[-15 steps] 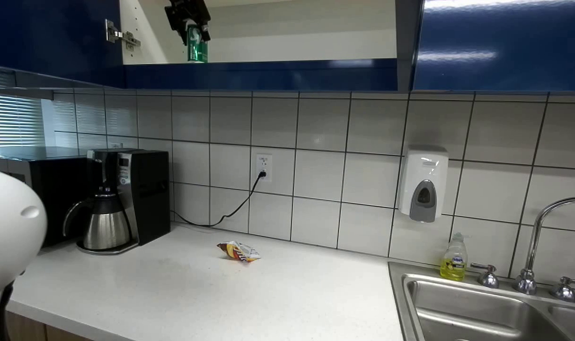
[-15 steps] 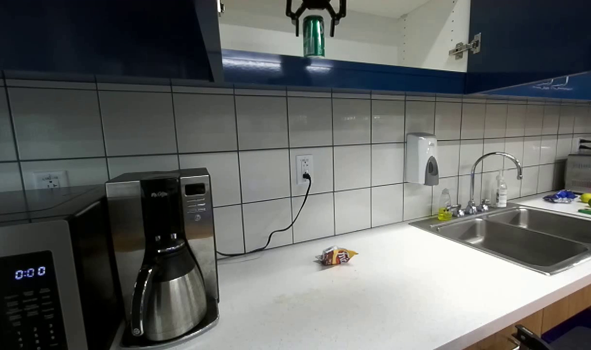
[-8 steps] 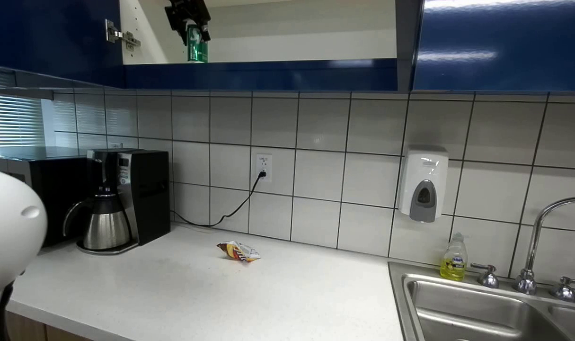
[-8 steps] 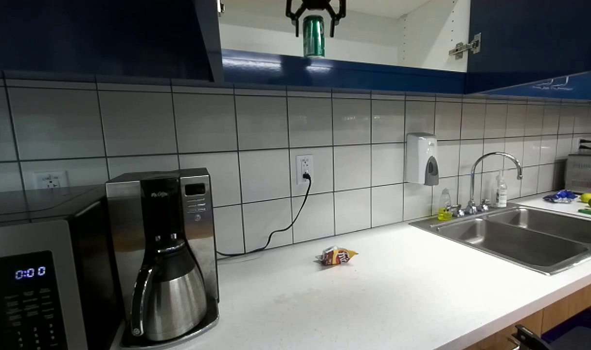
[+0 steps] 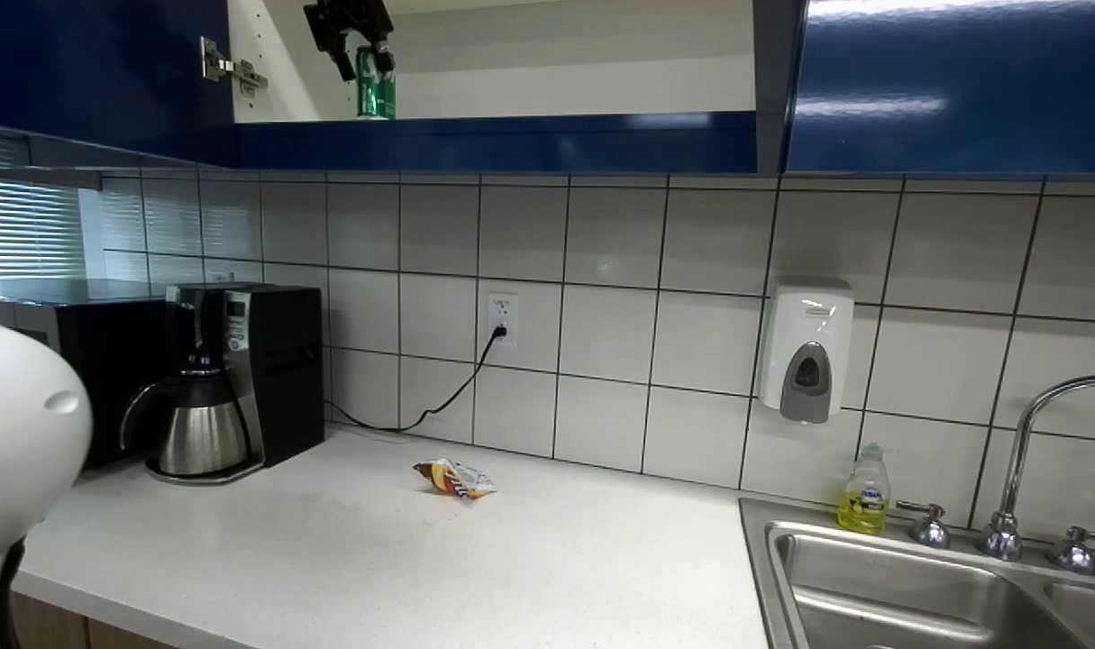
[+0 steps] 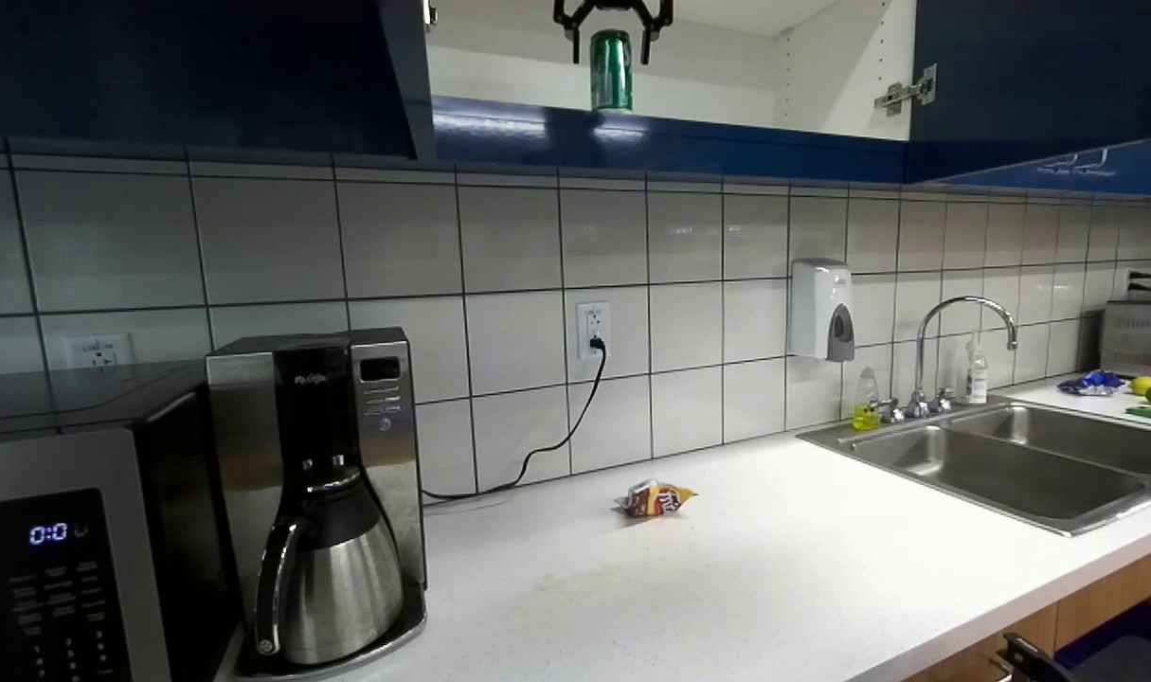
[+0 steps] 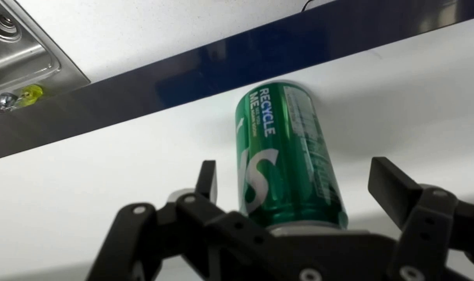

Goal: Put the can into the cupboard

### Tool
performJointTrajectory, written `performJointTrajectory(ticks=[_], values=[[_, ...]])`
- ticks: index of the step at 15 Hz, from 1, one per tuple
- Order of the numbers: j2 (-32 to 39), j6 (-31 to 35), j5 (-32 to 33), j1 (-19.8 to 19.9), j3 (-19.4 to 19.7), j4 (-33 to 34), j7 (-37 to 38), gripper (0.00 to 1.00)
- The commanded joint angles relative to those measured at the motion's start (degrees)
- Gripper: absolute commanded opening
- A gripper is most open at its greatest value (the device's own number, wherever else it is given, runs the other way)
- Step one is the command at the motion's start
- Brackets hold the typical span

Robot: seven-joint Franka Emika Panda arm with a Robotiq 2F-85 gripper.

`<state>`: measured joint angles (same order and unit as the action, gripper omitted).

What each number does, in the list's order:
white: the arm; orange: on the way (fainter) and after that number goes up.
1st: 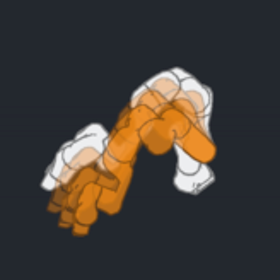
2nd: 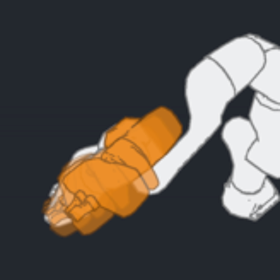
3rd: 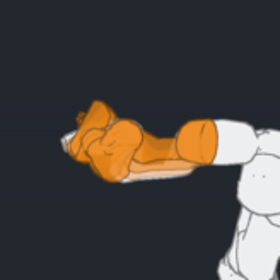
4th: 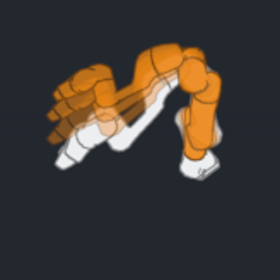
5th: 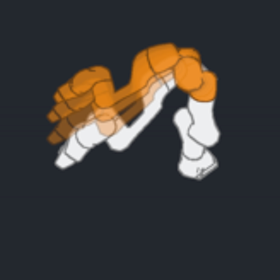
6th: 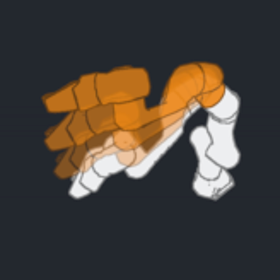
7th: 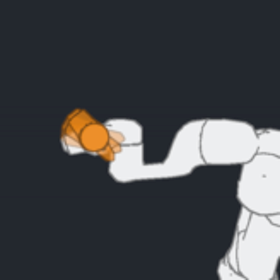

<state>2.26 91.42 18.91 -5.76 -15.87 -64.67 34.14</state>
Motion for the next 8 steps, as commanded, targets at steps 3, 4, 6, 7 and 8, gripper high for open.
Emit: performJointTrajectory(ticks=[3,4,6,7,8], values=[[-6.7,1.7,-2.6,0.3,0.4,-7.4,-0.4,1.0],[-8.2,2.4,-3.0,0.4,0.5,-9.4,-0.5,1.0],[-11.5,4.3,-3.7,0.4,0.9,-13.9,-0.6,1.0],[-13.3,5.3,-4.4,0.3,1.1,-16.3,-0.9,1.0],[-15.2,6.7,-4.9,0.2,1.4,-19.1,-1.0,1.0]])
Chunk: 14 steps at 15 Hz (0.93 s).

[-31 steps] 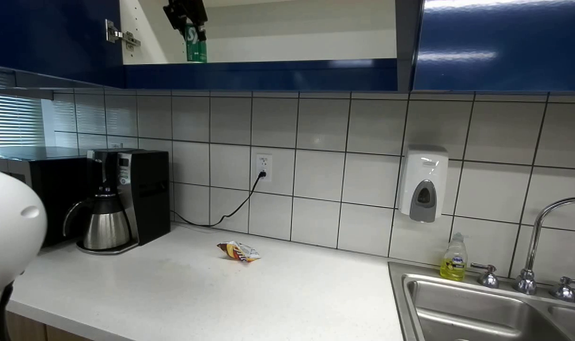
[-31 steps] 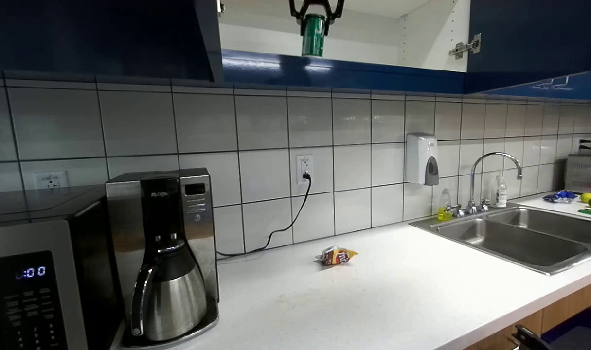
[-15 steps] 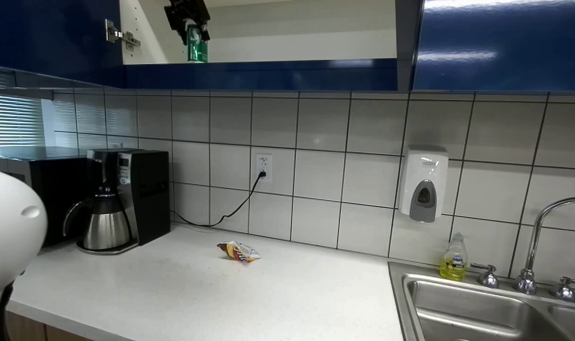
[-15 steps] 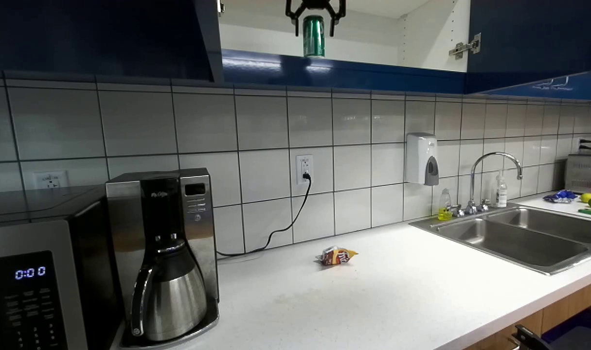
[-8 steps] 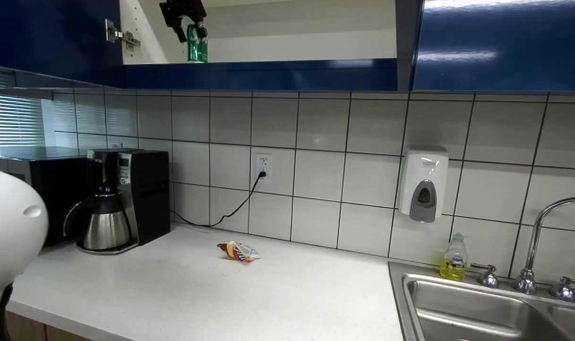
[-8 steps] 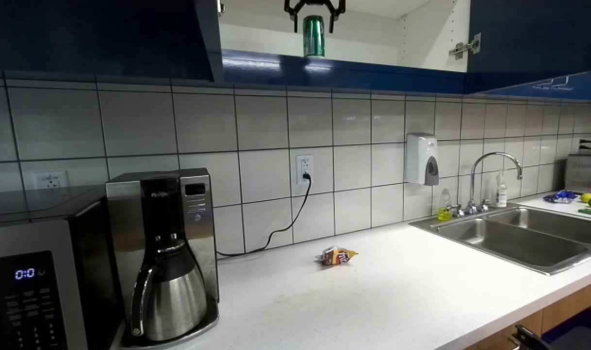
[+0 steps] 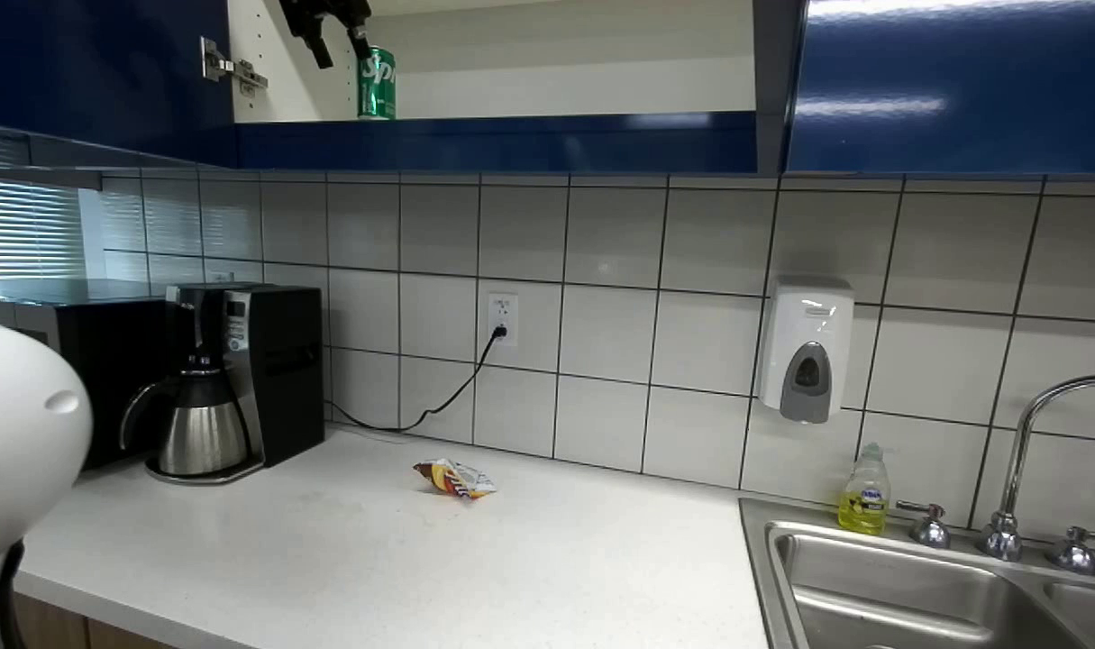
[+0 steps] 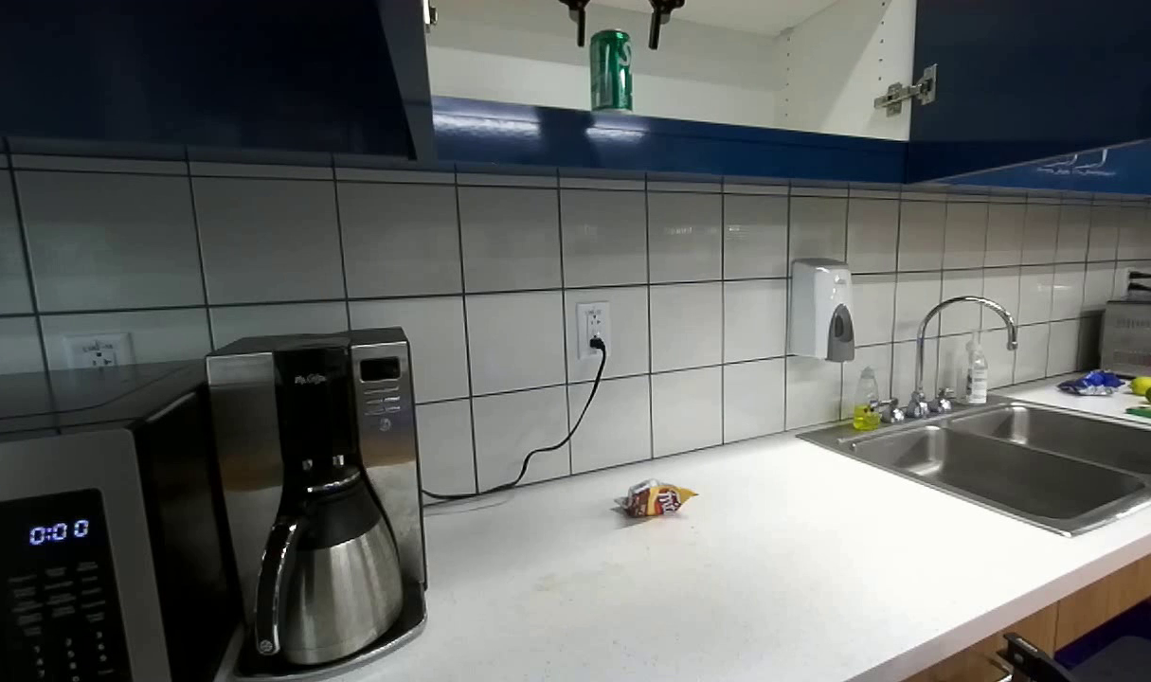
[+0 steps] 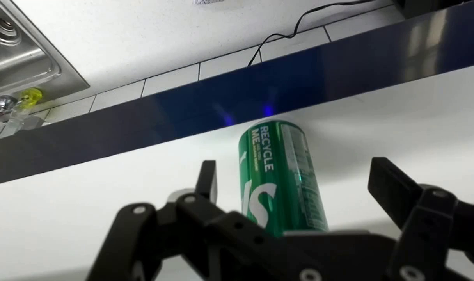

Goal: Put the can into the cupboard

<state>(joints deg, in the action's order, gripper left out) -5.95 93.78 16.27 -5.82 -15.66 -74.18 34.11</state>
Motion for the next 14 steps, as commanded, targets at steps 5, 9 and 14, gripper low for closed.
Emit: performJointTrajectory(ticks=[5,9,14], values=[[-16.9,10.7,-4.9,-0.6,2.6,-24.9,-1.3,1.0],[-23.1,13.7,-6.6,-0.3,2.2,-34.5,-2.0,1.0],[-29.0,16.3,-8.4,-0.1,1.9,-44.2,-3.2,1.0]])
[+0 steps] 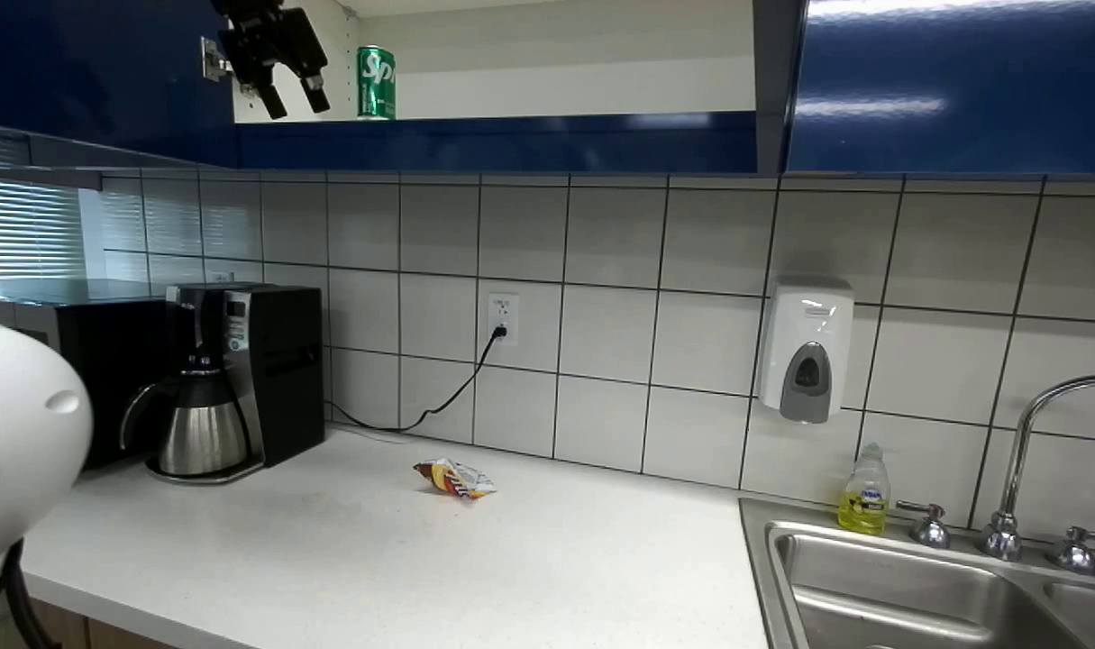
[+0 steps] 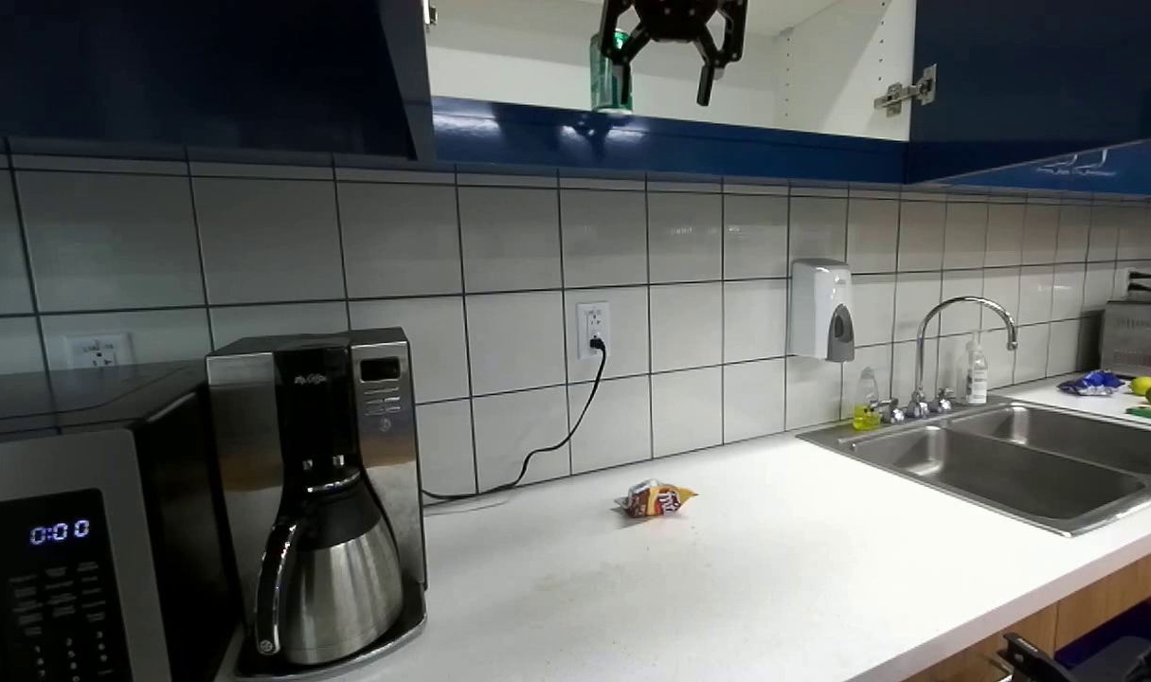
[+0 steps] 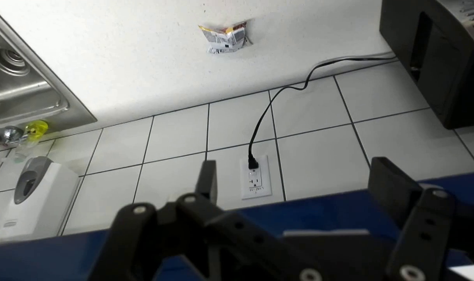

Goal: Put the can into the cupboard

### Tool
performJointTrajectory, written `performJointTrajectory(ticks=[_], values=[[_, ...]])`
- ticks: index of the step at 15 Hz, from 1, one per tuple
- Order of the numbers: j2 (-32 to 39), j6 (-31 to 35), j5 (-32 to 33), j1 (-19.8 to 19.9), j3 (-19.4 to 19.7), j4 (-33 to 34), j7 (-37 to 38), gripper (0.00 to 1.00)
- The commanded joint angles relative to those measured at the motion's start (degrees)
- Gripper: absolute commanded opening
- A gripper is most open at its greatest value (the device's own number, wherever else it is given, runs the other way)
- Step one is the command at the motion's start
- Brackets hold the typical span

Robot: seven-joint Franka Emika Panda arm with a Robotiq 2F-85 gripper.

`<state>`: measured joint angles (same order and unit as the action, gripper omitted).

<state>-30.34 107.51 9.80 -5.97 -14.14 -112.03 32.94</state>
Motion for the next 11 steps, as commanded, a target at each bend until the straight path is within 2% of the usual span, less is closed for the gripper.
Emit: performJointTrajectory(ticks=[1,4,5,11], values=[[-5.4,3.0,-2.2,0.1,0.3,-8.0,-2.3,1.0],[-7.6,4.2,-2.2,0.6,0.1,-12.0,-2.6,1.0],[-4.9,2.2,-1.9,1.6,-1.0,-8.3,-1.3,1.0],[-6.5,3.1,-2.0,1.6,-1.1,-11.0,-1.4,1.0]])
